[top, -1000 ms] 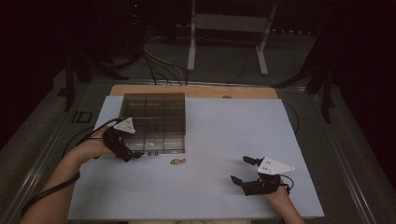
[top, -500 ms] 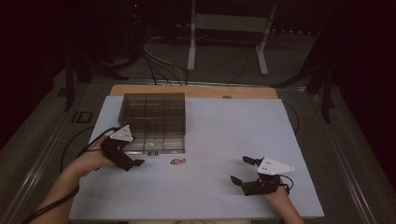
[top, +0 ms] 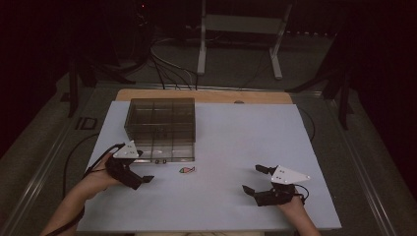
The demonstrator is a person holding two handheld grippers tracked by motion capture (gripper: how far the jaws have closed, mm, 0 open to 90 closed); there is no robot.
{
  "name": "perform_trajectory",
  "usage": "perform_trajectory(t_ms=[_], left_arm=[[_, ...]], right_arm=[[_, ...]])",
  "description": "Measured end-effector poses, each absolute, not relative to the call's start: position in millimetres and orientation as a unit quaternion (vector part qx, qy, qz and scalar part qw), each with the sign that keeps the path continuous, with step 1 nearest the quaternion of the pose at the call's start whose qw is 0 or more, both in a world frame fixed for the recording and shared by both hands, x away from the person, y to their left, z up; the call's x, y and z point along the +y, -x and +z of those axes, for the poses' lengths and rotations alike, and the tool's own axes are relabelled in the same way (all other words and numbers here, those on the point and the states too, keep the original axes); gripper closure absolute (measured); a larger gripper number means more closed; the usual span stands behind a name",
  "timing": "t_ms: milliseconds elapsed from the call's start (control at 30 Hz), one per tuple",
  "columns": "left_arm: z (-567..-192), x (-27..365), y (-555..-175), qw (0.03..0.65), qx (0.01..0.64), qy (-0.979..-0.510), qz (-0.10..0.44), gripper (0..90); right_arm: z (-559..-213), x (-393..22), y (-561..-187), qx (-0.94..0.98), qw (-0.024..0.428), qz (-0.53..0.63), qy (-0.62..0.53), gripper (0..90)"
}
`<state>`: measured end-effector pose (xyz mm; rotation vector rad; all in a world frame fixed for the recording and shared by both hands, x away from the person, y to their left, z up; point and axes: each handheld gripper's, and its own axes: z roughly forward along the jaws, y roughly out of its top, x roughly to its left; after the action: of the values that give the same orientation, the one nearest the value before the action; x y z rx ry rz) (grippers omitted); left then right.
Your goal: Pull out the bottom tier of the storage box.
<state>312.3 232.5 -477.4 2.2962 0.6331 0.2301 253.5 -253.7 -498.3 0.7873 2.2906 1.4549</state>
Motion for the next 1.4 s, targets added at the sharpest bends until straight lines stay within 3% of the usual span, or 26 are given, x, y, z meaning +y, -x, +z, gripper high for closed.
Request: perform_trajectory(t_ms=[833, 1400], left_arm=[[-494, 225, -267, 0.419, 0.285, -0.857, 0.096, 0.0], [-499, 224, -244, 0.427, 0.307, -0.840, 0.133, 0.0]], right_arm=[[-498, -255, -253, 0.800, 0.157, 0.509, -0.275, 13.4], [-498, -255, -253, 0.800, 0.158, 0.509, -0.276, 13.4]])
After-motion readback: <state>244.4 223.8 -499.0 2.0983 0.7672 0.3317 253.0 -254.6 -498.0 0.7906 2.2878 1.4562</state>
